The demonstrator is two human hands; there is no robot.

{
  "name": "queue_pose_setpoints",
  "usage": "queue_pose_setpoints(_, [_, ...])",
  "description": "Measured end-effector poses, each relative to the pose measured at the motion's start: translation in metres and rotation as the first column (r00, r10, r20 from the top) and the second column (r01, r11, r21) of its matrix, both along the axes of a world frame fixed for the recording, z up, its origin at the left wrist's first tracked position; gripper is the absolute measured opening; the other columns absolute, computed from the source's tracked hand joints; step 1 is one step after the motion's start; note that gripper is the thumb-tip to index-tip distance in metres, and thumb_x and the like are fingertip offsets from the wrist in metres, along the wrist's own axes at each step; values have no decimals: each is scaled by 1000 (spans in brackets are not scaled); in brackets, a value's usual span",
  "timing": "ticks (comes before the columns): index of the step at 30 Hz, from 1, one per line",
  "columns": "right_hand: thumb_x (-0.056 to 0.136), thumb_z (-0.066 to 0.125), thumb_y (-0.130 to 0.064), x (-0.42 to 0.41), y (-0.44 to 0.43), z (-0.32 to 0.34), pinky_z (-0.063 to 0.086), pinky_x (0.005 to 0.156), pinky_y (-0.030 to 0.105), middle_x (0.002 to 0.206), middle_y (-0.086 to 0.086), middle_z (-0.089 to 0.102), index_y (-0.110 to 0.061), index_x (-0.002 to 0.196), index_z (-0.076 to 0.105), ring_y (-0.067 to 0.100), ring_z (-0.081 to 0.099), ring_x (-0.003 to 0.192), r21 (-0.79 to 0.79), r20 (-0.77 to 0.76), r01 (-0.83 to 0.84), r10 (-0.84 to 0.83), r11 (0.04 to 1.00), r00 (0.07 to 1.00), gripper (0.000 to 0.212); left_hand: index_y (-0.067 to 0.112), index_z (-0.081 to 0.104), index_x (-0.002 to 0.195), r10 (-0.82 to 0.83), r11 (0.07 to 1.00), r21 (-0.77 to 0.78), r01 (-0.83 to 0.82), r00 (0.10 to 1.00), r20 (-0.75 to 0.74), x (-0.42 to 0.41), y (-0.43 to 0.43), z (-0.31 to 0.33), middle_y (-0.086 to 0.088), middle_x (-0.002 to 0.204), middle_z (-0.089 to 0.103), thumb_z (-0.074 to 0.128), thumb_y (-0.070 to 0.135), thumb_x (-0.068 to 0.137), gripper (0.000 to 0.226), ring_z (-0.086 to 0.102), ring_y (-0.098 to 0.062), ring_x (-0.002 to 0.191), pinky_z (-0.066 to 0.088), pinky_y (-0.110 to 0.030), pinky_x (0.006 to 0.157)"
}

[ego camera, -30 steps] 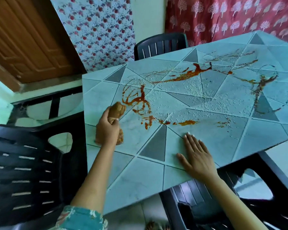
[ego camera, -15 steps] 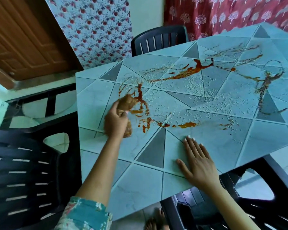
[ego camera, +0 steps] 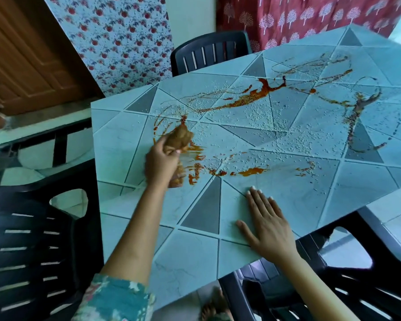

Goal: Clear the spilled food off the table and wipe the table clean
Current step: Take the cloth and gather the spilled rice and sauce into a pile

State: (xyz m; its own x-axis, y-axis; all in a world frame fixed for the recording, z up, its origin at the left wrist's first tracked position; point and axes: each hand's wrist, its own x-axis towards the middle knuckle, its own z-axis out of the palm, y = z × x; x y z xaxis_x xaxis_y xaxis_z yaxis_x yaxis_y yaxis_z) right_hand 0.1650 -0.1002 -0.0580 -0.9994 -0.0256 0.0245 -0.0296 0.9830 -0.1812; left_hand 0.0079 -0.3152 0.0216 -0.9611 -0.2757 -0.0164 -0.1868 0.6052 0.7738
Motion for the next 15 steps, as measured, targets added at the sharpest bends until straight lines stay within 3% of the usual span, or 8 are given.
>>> queue_pose_setpoints(3, [92, 21, -59, 2, 0, 0, 7, 115, 30, 149, 9, 33, -5, 142, 38, 19, 26, 138, -9, 9, 7, -7, 1000, 1000, 75, 32, 58, 122, 91, 964, -259, -56, 988, 125, 17, -28, 1, -7, 116, 65, 63, 19, 82, 42, 58, -33, 106, 45, -35, 83])
queue_pose_setpoints(6, [93, 18, -59, 2, 0, 0, 8, 115, 31, 149, 10, 33, -5, 142, 38, 19, 27, 137, -16, 13, 9, -9, 1000, 1000, 75, 33, 58, 121, 1, 948, -313, 58, 983, 184, 30, 5, -7, -4, 112, 67, 63, 20, 81, 42, 60, -33, 102, 47, -35, 80])
queue_pose_setpoints(8, [93, 17, -60, 2, 0, 1, 8, 115, 31, 149, 10, 33, -5, 142, 38, 19, 28, 138, -20, 14, 10, -10, 1000, 1000, 76, 34, 58, 121, -131, 951, -253, 179, 972, 197, 25, 43, -10, 0, 109, 68, 64, 21, 81, 42, 62, -28, 101, 46, -30, 79])
queue_pose_setpoints(10, [93, 17, -60, 2, 0, 1, 8, 115, 31, 149, 10, 33, -5, 142, 38, 20, 28, 137, -20, 10, 9, -9, 1000, 1000, 76, 30, 61, 118, -253, 964, -25, 263, 946, 201, 14, 77, -6, 3, 103, 67, 65, 20, 80, 39, 62, -23, 101, 47, -28, 83])
queue_pose_setpoints(12, [93, 17, -60, 2, 0, 1, 9, 115, 31, 149, 10, 33, -6, 142, 38, 20, 28, 137, -21, 6, 9, -9, 1000, 1000, 76, 26, 61, 116, -265, 951, 206, 229, 950, 166, 1, 89, 1, 4, 98, 64, 65, 16, 81, 36, 61, -18, 93, 50, -28, 80])
queue_pose_setpoints(15, [93, 17, -60, 1, 0, 0, 11, 114, 33, 149, 10, 32, -6, 142, 37, 20, 29, 137, -28, -5, 8, -8, 1000, 1000, 76, 26, 60, 117, -162, 981, 117, 153, 984, 77, -8, 55, 9, 4, 98, 65, 66, 18, 82, 37, 62, -19, 87, 49, -28, 76])
